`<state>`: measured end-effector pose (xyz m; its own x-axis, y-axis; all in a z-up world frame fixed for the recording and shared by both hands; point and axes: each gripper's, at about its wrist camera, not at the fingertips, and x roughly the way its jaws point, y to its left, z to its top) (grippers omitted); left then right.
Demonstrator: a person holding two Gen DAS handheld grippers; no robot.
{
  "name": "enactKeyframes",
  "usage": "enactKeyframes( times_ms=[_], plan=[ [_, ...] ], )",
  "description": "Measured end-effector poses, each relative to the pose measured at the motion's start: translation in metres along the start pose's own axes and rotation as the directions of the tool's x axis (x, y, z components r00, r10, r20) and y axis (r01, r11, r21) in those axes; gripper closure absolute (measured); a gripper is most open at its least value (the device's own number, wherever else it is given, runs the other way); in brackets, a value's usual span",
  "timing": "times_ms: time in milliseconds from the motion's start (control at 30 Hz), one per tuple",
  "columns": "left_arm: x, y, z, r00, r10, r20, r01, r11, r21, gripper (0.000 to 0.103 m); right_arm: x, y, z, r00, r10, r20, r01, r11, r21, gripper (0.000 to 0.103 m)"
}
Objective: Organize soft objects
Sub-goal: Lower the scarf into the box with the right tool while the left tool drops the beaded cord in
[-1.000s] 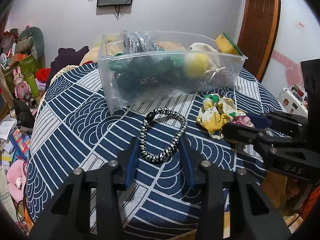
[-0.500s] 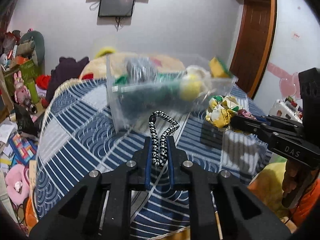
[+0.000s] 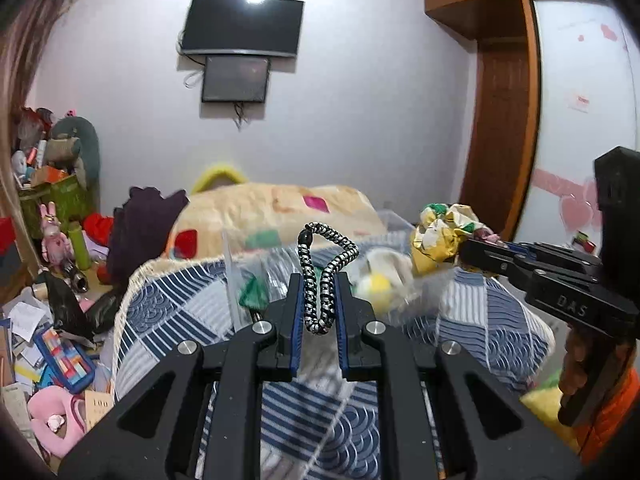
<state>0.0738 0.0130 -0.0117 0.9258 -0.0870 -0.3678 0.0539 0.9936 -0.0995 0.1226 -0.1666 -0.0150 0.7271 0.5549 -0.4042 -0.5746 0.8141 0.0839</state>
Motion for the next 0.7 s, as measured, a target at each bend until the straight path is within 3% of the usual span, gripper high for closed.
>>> enactKeyframes(
  times_ms=[300,533,700],
  plan=[
    [0.038,0.002,0.012,0.999,-0.023,-0.037,0.022,1.000,-0.022,0.090,0.025,0.006,0.019,1.000,0.005,0.020,-0.005,1.000,-0.024,0.088],
    [0.069,0.005,0.007,0.996,-0.010,-0.091,0.007,0.999,-0.039,0.090,0.059,0.003,0.007,0.997,-0.037,-0.061,0.034,0.999,-0.042,0.087],
    [0.086,0.005,-0.001,0.991,-0.005,-0.134,0.001,1.000,-0.030,0.090,0.074,0.000,-0.001,0.994,-0.021,-0.107,0.019,1.000,-0.017,0.087]
  ],
)
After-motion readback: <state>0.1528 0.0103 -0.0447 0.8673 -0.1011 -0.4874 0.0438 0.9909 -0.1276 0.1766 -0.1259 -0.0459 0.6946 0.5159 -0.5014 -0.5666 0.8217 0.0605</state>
